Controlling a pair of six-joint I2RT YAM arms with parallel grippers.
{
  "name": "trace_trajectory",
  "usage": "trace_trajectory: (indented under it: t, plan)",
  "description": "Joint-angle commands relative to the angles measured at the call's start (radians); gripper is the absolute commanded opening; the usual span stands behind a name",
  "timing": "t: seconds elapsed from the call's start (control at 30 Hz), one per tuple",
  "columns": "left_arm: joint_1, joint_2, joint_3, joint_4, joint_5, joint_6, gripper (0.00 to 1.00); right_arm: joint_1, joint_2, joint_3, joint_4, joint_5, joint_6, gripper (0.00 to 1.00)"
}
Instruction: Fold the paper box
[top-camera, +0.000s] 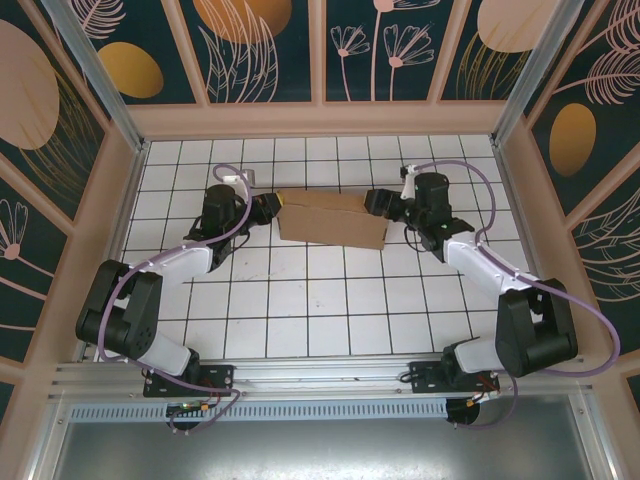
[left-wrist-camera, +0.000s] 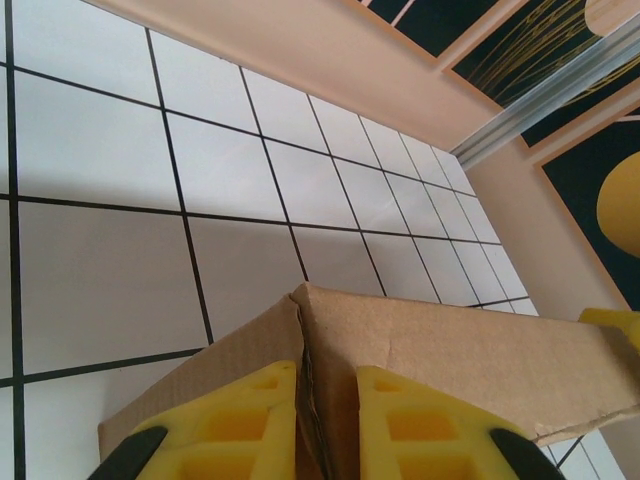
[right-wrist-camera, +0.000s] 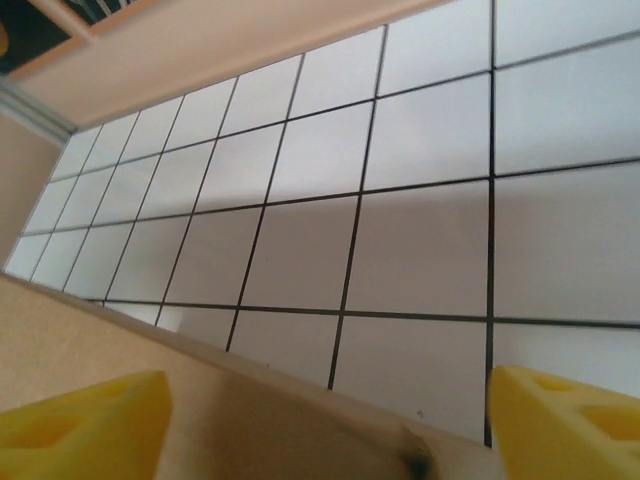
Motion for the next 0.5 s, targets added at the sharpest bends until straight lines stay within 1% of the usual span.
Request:
trace_trajectory:
  t: [0.0,0.1,0.2,0.27,0.33,0.47]
  plan:
    - [-0.01,0.043,-0.033,-0.222,-0.008,0.044,0.15,0.023,0.039,0.074,-0.012,0.029,-0.024,0.88]
    - [-0.01,0.046,-0.03,-0.224,-0.008,0.041,0.15,0.05,0.083,0.099,-0.026,0.082,-0.028,0.88]
    - [-0.01,0.038,-0.037,-0.224,-0.013,0.041,0.16,0.055,0.089,0.046,0.004,0.095,-0.003,0.87]
    - [-0.01,0.034,-0.048,-0.222,-0.018,0.045,0.17,0.056,0.086,-0.031,0.063,0.121,0.006,0.86]
    - [-0.01,0.035,-0.057,-0.215,-0.018,0.047,0.18,0.054,0.088,-0.131,0.165,0.153,0.007,0.83]
    - [-0.01,0.046,-0.055,-0.212,-0.012,0.045,0.19,0.055,0.107,-0.232,0.282,0.163,0.0,0.82]
